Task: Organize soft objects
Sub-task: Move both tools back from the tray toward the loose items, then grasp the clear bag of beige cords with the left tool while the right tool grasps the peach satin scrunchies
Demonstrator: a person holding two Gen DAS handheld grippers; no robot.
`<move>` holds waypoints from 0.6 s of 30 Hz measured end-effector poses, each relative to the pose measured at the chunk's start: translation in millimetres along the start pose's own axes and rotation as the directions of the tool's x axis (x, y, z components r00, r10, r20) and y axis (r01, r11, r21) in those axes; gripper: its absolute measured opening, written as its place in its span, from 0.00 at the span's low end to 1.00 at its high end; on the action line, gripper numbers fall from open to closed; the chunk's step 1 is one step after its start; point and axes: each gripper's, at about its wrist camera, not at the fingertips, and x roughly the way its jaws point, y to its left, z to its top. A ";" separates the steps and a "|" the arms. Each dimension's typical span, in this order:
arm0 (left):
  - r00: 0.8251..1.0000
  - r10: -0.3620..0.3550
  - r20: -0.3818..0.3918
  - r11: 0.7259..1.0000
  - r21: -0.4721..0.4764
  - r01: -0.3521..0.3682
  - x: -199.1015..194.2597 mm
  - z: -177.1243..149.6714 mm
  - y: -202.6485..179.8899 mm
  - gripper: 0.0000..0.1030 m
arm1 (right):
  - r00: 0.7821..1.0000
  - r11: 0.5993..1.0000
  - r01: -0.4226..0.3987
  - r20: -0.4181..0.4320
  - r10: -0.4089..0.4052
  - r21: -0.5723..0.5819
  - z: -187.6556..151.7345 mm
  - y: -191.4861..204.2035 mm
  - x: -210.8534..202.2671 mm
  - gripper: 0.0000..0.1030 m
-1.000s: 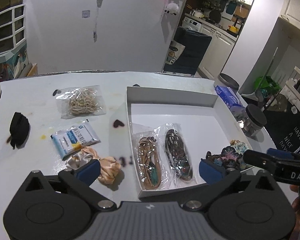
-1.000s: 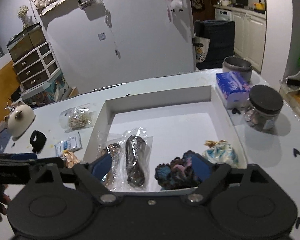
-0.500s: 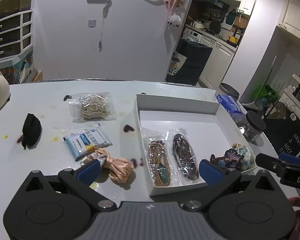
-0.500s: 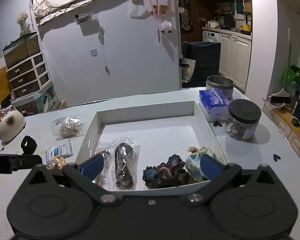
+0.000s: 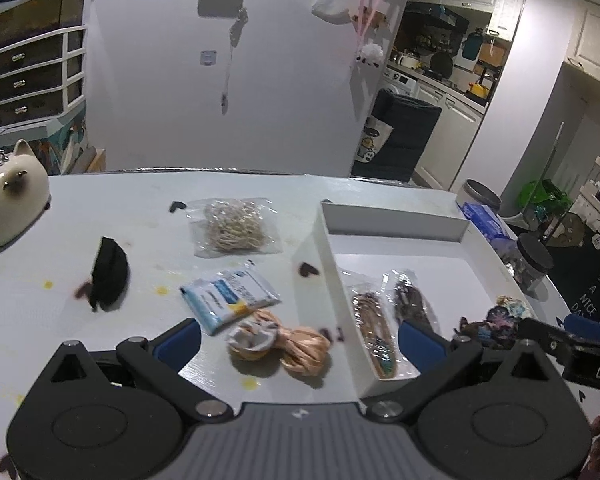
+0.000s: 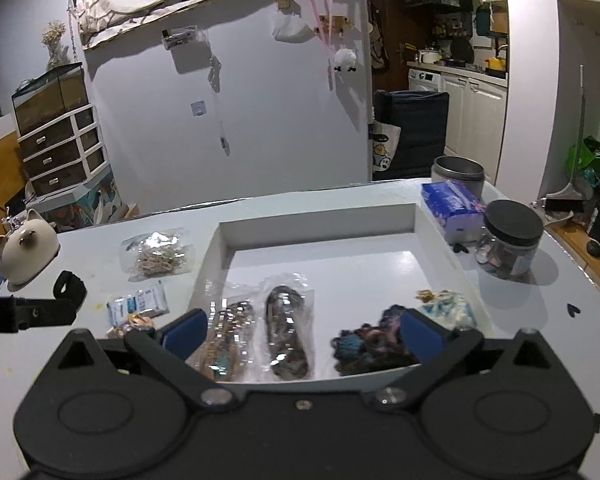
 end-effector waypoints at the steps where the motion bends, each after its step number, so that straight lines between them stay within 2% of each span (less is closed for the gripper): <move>1: 1.000 0.002 0.004 1.000 0.001 -0.002 -0.3 1.9 4.5 1.00 | 1.000 1.000 -0.002 -0.002 0.002 -0.001 -0.2 5.3 1.4 1.00; 13: 0.999 -0.030 0.046 0.999 0.032 0.028 6.8 32.2 52.9 1.00 | 0.999 0.998 -0.053 -0.005 0.053 -0.042 0.1 73.4 19.0 1.00; 18: 0.995 -0.087 0.047 0.989 0.126 0.080 25.5 54.8 66.9 1.00 | 0.998 0.997 -0.059 -0.019 0.058 -0.045 1.9 96.9 29.8 1.00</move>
